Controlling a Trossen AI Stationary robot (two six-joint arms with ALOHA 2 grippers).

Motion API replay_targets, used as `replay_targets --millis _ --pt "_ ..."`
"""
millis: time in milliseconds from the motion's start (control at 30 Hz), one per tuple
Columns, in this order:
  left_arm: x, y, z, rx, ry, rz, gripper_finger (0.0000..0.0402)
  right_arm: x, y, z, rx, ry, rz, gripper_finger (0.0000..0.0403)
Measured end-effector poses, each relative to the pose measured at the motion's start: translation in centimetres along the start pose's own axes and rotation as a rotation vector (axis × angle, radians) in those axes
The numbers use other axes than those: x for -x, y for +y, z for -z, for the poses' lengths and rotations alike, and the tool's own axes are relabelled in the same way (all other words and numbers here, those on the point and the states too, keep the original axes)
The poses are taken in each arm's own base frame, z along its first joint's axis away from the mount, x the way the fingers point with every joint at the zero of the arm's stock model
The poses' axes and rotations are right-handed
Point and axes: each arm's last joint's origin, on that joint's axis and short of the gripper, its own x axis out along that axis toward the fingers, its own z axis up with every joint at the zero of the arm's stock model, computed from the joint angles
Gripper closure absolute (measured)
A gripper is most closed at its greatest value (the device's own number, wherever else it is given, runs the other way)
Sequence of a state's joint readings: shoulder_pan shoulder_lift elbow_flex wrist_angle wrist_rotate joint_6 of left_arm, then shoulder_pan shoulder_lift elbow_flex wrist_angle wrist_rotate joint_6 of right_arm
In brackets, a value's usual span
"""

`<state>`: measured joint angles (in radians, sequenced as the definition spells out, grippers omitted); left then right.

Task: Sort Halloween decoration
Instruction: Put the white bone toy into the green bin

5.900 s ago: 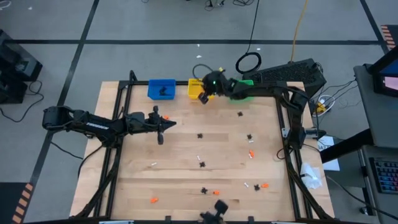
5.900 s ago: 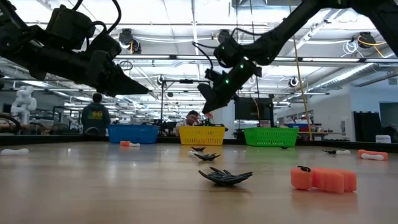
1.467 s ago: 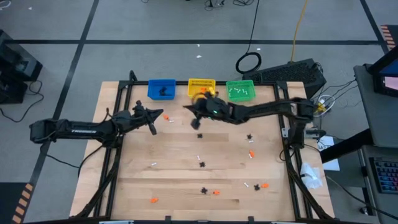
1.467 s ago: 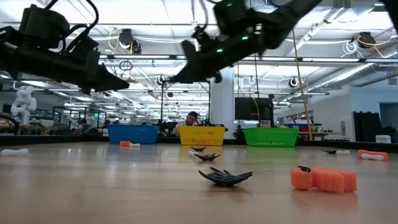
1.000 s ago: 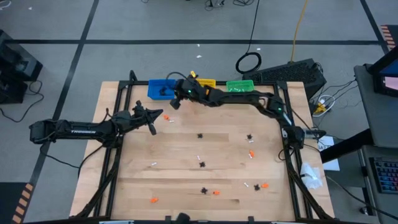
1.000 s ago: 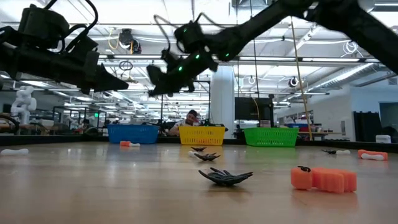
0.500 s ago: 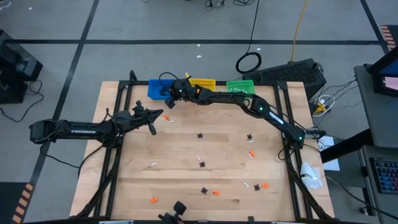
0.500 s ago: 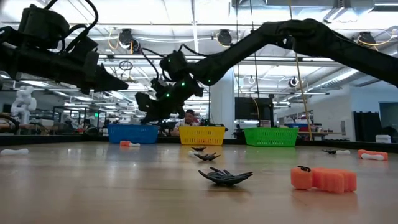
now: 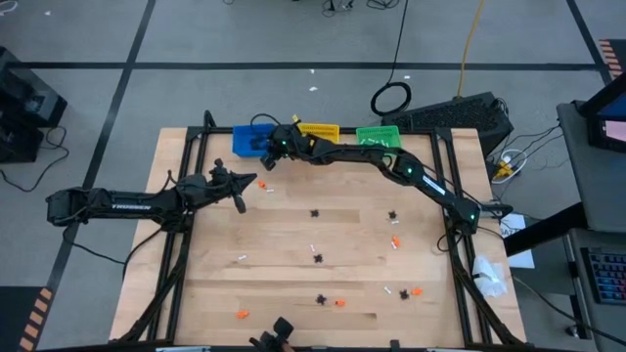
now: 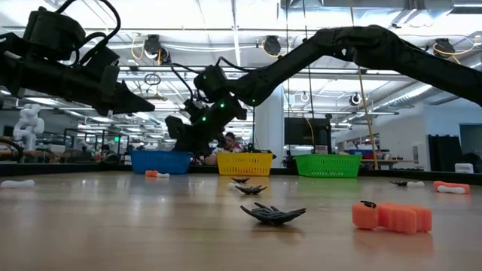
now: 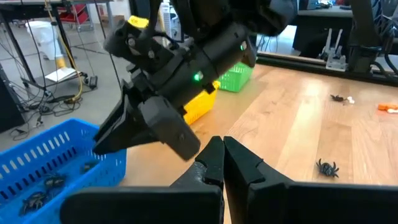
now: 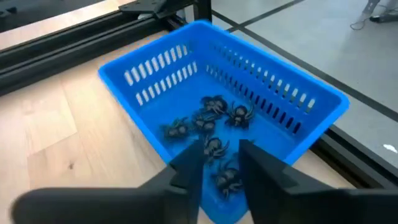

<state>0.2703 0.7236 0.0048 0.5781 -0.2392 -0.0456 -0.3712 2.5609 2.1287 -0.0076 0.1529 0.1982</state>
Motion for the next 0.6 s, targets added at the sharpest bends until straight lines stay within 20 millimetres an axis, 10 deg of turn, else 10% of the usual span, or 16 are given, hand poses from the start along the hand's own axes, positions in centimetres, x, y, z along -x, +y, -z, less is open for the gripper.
replay_targets --millis 267,600 --pt "0.0 0.0 0.0 -0.001 0.003 0.000 0.0402 3.6 1.4 -3.5 0.100 0.038 -0.019 0.0268" --pt "0.0 -0.1 0.2 -0.006 0.023 0.021 0.0402 5.2 2.9 -3.1 0.207 0.060 -0.044 0.0394"
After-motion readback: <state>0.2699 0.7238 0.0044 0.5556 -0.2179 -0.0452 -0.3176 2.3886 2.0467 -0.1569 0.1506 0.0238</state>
